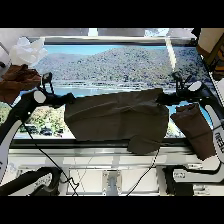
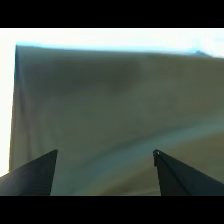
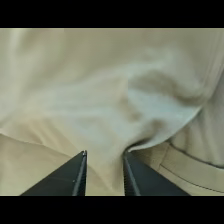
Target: Fold the shirts.
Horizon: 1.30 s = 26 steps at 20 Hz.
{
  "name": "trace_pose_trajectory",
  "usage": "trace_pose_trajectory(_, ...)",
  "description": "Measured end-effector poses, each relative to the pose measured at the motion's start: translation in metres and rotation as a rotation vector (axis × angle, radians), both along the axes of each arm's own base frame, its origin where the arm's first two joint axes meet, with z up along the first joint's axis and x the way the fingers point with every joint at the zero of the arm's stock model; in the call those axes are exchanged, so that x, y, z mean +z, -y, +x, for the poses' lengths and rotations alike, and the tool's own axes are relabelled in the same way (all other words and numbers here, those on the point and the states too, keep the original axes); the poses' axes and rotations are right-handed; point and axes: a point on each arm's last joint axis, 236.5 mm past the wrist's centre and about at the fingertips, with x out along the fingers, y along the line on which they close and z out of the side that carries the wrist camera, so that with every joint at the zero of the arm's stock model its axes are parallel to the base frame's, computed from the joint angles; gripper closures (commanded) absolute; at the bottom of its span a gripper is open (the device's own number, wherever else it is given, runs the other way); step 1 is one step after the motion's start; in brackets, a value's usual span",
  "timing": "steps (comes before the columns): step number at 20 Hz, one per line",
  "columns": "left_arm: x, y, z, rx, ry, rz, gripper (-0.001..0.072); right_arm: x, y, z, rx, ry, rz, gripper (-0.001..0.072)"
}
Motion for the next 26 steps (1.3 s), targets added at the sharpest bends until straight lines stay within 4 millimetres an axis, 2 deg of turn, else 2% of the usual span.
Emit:
trace_pose_trajectory(2,0.043,0.002,0.009,-0.021,0.111,0.002,0.0016,0.035,0.011,0.004,0.005,0.091,-0.061,0.0422)
trace_pose_trajectory(3,0.066,0.002,0.007,-0.035,0.162,0.008,0.0017,0.052,0.019,0.004,-0.002,0.135,-0.088,0.0420)
trace_pose_trajectory(4,0.085,0.001,0.001,-0.053,0.200,0.023,0.0017,0.069,0.028,0.001,-0.017,0.170,-0.114,0.0420)
trace_pose_trajectory(6,0.099,-0.005,-0.027,-0.087,0.200,0.070,0.0017,0.090,0.046,-0.015,-0.059,0.202,-0.144,0.0419)
trace_pose_trajectory(7,0.095,-0.009,-0.045,-0.099,0.177,0.095,0.0017,0.091,0.053,-0.028,-0.081,0.193,-0.149,0.0418)
trace_pose_trajectory(8,0.085,-0.014,-0.067,-0.097,0.138,0.111,0.0017,0.086,0.060,-0.044,-0.105,0.168,-0.149,0.0375)
trace_pose_trajectory(10,0.054,-0.020,-0.109,-0.073,0.052,0.111,0.0017,0.065,0.064,-0.081,-0.152,0.096,-0.120,0.0363)
trace_pose_trajectory(12,0.022,-0.022,-0.143,-0.025,-0.019,0.077,0.0017,0.041,0.054,-0.114,-0.198,0.032,-0.051,0.0363)
trace_pose_trajectory(14,-0.002,-0.017,-0.165,0.011,-0.072,0.028,0.0017,0.019,0.038,-0.141,-0.226,-0.035,0.025,0.0363)
trace_pose_trajectory(16,-0.015,-0.012,-0.177,0.033,-0.104,-0.016,0.0017,0.000,0.022,-0.166,-0.235,-0.111,0.087,0.0363)
trace_pose_trajectory(19,-0.023,-0.003,-0.186,0.047,-0.129,-0.069,0.0017,-0.021,-0.003,-0.201,-0.240,-0.237,0.179,0.0362)
trace_pose_trajectory(23,-0.023,0.008,-0.190,0.057,-0.146,-0.129,0.0017,-0.030,-0.026,-0.228,-0.248,-0.349,0.267,0.0385)
trace_pose_trajectory(26,-0.023,0.011,-0.191,0.058,-0.150,-0.148,0.0017,-0.032,-0.032,-0.243,-0.261,-0.419,0.286,0.0386)
